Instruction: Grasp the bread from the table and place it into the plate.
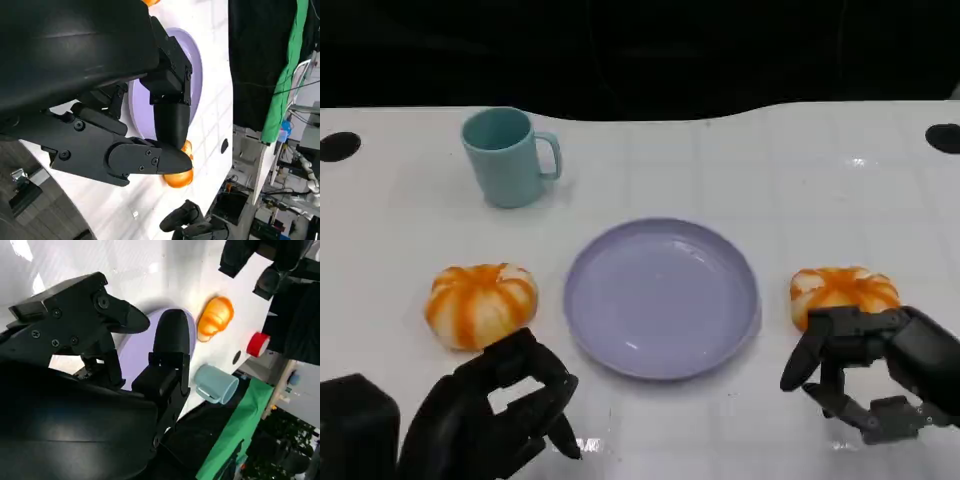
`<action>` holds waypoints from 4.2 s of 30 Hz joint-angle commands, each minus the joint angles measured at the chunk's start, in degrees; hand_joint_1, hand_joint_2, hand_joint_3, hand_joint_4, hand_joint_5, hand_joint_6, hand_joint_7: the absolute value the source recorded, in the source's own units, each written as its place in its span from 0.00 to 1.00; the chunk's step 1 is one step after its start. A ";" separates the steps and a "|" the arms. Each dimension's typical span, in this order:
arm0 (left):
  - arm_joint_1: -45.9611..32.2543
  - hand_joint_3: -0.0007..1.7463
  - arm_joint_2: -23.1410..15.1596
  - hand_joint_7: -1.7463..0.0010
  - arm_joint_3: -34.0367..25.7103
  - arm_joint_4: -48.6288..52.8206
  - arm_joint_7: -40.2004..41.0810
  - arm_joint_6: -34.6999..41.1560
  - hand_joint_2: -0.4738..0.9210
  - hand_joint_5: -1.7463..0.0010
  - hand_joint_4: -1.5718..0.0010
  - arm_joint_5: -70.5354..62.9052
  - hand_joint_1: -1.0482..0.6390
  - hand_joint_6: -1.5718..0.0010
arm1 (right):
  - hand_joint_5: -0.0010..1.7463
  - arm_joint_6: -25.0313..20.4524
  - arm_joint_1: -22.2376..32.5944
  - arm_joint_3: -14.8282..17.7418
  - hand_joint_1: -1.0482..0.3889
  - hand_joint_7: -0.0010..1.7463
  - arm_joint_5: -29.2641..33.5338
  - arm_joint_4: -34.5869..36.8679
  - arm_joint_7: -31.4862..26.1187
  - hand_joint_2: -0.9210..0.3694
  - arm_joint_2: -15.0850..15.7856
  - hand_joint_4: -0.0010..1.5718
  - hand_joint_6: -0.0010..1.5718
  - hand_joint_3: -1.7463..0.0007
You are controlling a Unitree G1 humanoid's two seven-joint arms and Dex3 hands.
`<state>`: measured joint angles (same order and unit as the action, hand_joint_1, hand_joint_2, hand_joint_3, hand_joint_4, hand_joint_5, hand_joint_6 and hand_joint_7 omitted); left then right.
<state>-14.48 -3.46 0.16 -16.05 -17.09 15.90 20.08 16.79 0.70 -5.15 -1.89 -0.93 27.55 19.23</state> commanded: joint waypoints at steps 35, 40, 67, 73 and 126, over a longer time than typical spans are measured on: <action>0.40 0.18 0.05 0.06 0.31 1.15 0.37 -0.89 1.00 0.00 0.54 -0.67 0.29 0.63 | 0.11 0.31 -0.99 4.27 0.38 0.00 44.18 -14.57 -13.10 0.10 14.53 0.07 0.17 1.00; 0.56 0.18 0.15 0.06 0.25 1.28 0.29 -0.83 1.00 0.00 0.54 -0.59 0.29 0.63 | 0.11 1.45 -3.33 2.14 0.44 0.01 47.34 -11.04 -14.82 0.14 15.37 0.08 0.20 1.00; 0.22 0.18 0.21 0.07 0.34 0.80 0.59 -0.74 1.00 0.00 0.54 -1.06 0.28 0.62 | 0.06 -0.14 -24.00 -16.67 0.56 0.01 57.48 17.83 -21.67 0.18 12.22 0.25 0.28 1.00; -0.07 0.17 0.31 0.07 0.27 0.51 0.59 -0.57 1.00 0.00 0.54 -0.82 0.27 0.62 | 0.04 -1.28 -28.29 -20.91 0.58 0.00 58.90 24.93 -21.93 0.19 10.64 0.26 0.29 1.00; -1.10 0.18 0.45 0.09 0.68 -0.99 0.70 -0.58 1.00 0.00 0.54 -0.54 0.29 0.62 | 1.00 6.61 -43.62 -29.10 0.65 0.89 51.96 63.55 -54.97 0.01 0.88 0.55 0.46 0.91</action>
<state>-15.35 -2.40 1.36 -17.37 -16.24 15.90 19.50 22.52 -42.50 -34.77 50.94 61.80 -24.06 19.94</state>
